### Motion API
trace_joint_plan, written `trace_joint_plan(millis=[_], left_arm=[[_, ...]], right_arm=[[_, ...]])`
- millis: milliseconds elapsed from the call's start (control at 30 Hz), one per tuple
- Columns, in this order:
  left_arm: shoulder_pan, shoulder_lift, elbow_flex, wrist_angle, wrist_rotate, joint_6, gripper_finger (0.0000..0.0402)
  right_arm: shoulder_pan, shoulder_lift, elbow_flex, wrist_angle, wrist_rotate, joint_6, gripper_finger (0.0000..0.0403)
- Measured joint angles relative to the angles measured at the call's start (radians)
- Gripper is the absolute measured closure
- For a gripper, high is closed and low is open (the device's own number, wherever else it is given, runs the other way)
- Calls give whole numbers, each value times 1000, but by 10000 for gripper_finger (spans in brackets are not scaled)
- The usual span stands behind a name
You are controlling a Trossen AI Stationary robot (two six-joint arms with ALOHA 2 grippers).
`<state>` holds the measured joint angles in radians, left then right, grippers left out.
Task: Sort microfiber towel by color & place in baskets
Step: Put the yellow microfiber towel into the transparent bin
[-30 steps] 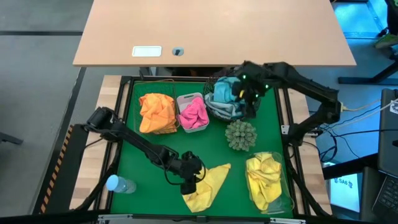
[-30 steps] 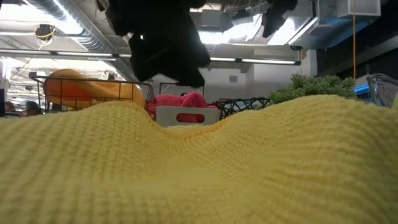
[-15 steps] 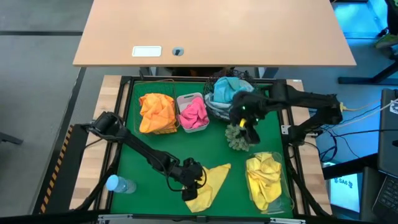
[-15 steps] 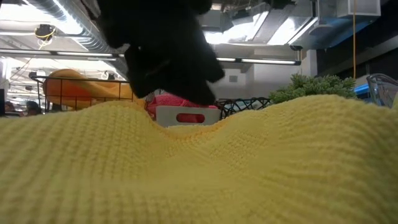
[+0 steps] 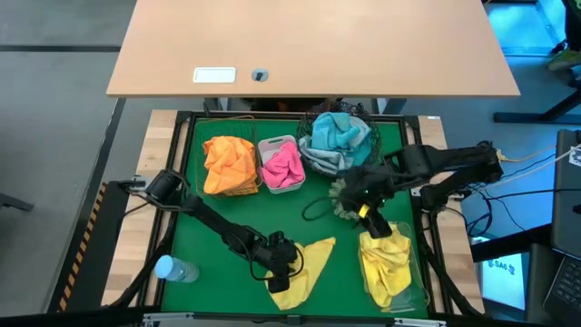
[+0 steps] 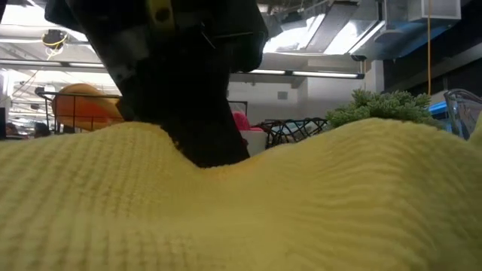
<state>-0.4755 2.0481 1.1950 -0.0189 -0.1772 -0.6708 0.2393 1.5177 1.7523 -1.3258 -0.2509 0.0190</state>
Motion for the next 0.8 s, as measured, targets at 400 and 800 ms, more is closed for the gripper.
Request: trace_joint_plan(millis=[400, 800], left_arm=[[0, 17, 2, 3, -23, 2, 337], [27, -54, -2, 53, -32, -26, 399]], right_arm=[[155, 0, 0, -27, 90, 28, 165], [232, -116, -292, 174, 270, 48, 165]])
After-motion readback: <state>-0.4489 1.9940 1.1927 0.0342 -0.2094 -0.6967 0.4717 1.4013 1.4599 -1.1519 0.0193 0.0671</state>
